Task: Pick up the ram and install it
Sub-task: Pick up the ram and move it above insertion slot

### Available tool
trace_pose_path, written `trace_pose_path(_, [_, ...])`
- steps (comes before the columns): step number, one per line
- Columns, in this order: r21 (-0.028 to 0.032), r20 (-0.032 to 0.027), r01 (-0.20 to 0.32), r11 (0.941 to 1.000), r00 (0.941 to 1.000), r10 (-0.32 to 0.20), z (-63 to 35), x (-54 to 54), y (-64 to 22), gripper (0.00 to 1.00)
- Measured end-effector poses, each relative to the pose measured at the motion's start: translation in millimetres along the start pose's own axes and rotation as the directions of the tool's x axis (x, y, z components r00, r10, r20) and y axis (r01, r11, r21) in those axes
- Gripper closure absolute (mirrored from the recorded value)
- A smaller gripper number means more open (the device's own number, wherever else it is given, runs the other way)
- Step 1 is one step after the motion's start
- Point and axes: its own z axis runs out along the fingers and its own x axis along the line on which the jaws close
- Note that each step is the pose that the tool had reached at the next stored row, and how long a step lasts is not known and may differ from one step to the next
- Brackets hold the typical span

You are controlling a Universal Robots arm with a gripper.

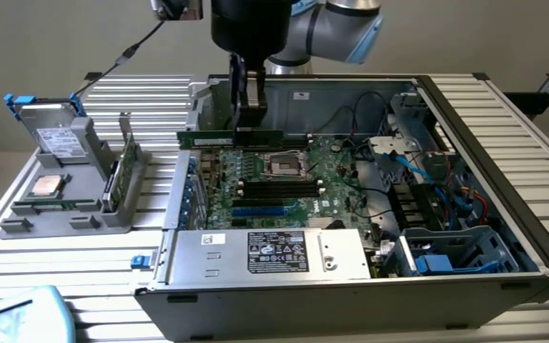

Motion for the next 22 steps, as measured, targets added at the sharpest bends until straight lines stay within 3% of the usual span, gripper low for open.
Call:
trace_pose_path(4, [0.0, 0.0004, 0.0, 1.0, 1.0, 0.0, 0.3, 2.0, -18.3, 0.86])
trace_pose_path(13, [-0.0001, 0.0006, 0.0, 1.0, 1.0, 0.0, 12.2, 3.4, -60.2, 0.86])
trace_pose_path(22, [-0.0021, 0.0051, -0.024, 0.9997, 0.9997, 0.024, 26.9, 2.1, -74.6, 0.86])
